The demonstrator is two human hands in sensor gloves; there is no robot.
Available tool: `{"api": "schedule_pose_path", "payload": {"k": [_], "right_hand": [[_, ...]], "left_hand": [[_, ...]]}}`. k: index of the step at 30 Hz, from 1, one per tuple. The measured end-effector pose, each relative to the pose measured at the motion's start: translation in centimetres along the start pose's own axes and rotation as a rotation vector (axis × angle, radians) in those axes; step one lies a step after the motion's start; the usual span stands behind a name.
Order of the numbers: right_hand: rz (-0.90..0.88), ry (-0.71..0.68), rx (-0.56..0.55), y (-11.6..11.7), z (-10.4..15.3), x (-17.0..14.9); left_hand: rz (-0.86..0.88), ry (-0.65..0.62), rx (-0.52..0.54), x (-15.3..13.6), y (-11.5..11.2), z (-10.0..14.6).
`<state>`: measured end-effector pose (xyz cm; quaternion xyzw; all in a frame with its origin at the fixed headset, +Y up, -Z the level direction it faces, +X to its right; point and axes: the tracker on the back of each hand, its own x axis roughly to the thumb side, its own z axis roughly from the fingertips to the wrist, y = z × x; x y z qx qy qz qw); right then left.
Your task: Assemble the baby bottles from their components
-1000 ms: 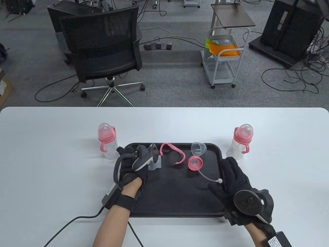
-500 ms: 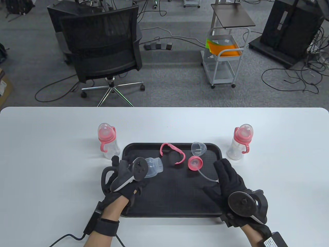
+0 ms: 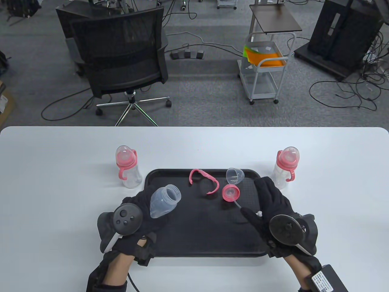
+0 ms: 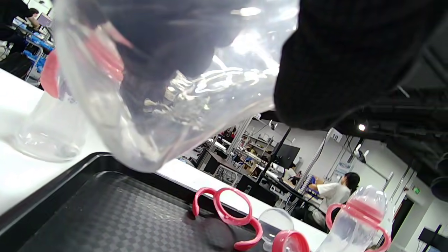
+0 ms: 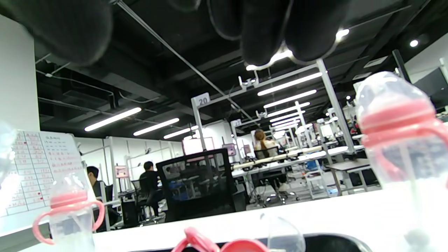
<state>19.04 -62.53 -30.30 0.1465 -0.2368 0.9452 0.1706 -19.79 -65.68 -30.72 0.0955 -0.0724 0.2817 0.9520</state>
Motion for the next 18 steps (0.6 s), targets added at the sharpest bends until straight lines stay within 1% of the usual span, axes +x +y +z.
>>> {"api": "schedule_pose_path", "payload": {"k": [2,4,5,6,8,12,15,18], "right_hand": [[0.038,-0.013,0.032,0.5,-1.4,0.6],[0.077,-0.011,0.068,1.3,-2.8,1.3],[0.097,-0.014,0.090,2.0,-3.7,1.9],[0.125,-0.023,0.114,2.7,-4.6,2.5],[0.167,-0.025,0.127,4.0,-5.8,3.4],[0.278,-0.025,0.214,8.0,-9.1,5.7],[0.320,0.003,0.286,10.7,-11.0,6.6],[0.349,0.076,0.360,13.4,-12.7,6.9]], "left_hand": [[0.050,-0.008,-0.007,-0.5,-0.3,0.0],[0.053,-0.009,-0.010,-0.7,-0.5,0.0],[0.049,-0.006,-0.022,-0.9,-0.6,0.1],[0.059,-0.007,-0.012,-1.0,-0.7,0.1],[0.069,-0.002,-0.019,-1.2,-0.8,0.1],[0.094,0.009,-0.023,-1.8,-0.8,0.3],[0.123,0.024,-0.022,-2.4,-0.6,0.3],[0.166,0.041,-0.014,-3.0,-0.3,0.3]]}}
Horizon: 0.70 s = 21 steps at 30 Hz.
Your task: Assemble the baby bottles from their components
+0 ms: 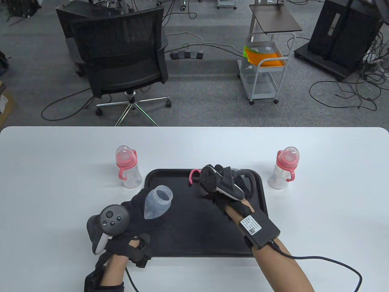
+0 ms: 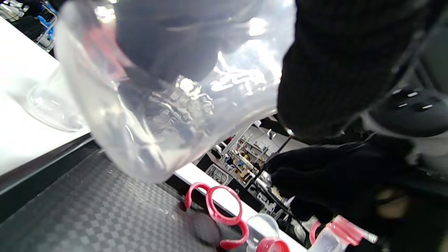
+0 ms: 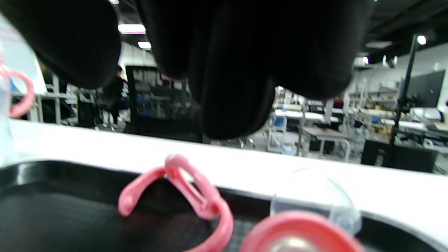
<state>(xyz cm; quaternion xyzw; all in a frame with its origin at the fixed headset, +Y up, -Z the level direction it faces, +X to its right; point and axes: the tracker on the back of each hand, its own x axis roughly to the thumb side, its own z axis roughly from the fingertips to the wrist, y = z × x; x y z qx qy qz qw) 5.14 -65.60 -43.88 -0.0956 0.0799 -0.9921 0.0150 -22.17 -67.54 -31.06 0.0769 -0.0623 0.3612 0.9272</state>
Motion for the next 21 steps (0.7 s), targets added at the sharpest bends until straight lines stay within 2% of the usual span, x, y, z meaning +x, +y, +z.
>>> {"api": "schedule_pose_path", "payload": {"k": [6,12,15,19,21], "right_hand": [[0.016,0.138,0.070,2.9,-3.3,0.2],[0.049,0.179,0.157,4.9,-4.2,0.1],[0.042,0.175,0.152,5.6,-4.2,0.1],[0.052,0.128,0.117,4.9,-3.5,0.5],[-0.012,0.106,0.036,3.5,-2.5,0.7]], "left_hand": [[0.027,0.010,0.029,-0.4,0.5,0.2],[0.003,-0.008,0.011,0.1,0.1,0.1],[-0.009,-0.019,0.002,0.3,-0.1,0.1],[0.000,-0.035,-0.026,0.3,-0.2,0.0],[0.026,-0.040,-0.034,0.3,-0.3,0.0]]}}
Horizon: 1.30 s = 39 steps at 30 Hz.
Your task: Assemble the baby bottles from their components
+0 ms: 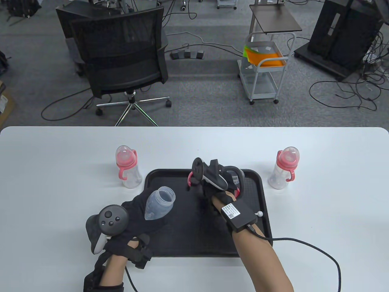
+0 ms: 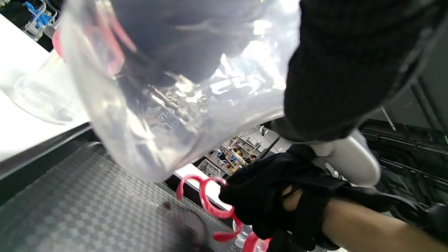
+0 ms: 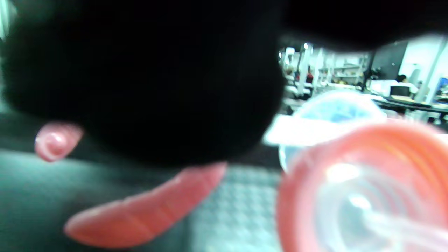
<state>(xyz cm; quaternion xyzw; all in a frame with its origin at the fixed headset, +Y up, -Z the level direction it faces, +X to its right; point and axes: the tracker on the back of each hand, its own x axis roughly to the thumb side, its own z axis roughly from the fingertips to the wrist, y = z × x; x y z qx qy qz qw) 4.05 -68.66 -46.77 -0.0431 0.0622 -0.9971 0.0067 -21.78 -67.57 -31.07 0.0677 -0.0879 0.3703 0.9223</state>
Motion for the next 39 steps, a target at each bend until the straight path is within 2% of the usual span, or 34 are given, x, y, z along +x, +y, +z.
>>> {"api": "schedule_pose_path", "payload": {"k": [3,9,15,21,23,39], "right_hand": [[-0.097,-0.046,-0.101,-3.1,2.3,-0.1],[-0.270,-0.148,-0.377,-9.2,8.1,-0.6],[-0.337,-0.271,-0.567,-12.6,13.5,-0.4],[-0.315,-0.387,-0.588,-13.9,16.3,0.5],[-0.327,-0.408,-0.561,-14.0,16.7,0.7],[-0.256,-0.463,-0.609,-14.7,18.2,1.7]], "left_hand": [[0.033,0.002,-0.023,-0.1,-0.2,0.0],[0.096,-0.038,-0.091,0.2,-0.6,-0.1],[0.138,-0.090,-0.158,0.8,-1.4,-0.1],[0.207,-0.107,-0.170,0.9,-1.7,0.0],[0.240,-0.108,-0.172,0.8,-1.7,-0.1],[0.327,-0.141,-0.134,0.4,-1.5,0.0]]}}
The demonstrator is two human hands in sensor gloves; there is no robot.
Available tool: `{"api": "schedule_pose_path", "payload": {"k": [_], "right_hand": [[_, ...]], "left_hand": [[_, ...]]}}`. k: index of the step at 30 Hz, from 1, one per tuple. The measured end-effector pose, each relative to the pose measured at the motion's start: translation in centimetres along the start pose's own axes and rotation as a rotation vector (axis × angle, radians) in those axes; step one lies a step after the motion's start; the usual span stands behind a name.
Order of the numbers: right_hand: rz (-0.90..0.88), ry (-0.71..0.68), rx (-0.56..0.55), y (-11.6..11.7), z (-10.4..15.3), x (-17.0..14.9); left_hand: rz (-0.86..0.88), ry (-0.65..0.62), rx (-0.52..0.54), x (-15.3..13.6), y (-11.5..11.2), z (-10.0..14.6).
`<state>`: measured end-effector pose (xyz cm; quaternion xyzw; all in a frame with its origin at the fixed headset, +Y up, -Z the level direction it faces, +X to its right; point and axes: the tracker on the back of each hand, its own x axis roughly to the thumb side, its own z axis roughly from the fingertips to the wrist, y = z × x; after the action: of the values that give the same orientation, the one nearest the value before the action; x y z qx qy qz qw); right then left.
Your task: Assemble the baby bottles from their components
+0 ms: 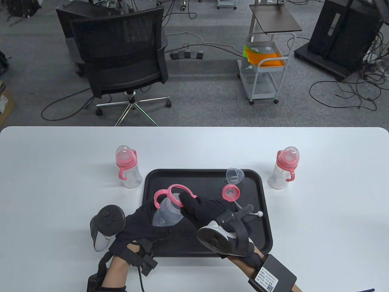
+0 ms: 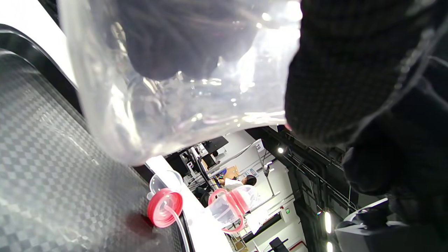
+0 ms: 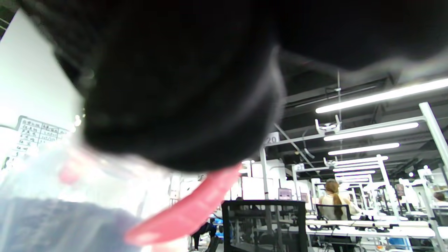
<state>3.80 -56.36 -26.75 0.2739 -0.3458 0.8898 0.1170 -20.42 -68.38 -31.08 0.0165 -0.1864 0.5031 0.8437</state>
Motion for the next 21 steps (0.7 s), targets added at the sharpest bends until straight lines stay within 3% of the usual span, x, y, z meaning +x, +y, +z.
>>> {"api": "schedule_pose_path", "payload": {"k": [11,16,18,21], "right_hand": [[0.010,-0.040,0.028,-0.1,0.7,1.1],[0.045,-0.119,0.118,0.2,1.6,1.2],[0.030,-0.128,0.065,-0.2,1.9,1.1],[-0.060,-0.014,0.012,-0.7,1.9,0.4]], "left_hand": [[0.058,-0.039,0.064,0.8,-0.3,0.4],[0.106,-0.048,0.051,0.4,-0.1,0.3],[0.102,-0.065,0.045,0.4,-0.1,0.3],[0.104,-0.093,0.035,0.5,-0.1,0.2]]}}
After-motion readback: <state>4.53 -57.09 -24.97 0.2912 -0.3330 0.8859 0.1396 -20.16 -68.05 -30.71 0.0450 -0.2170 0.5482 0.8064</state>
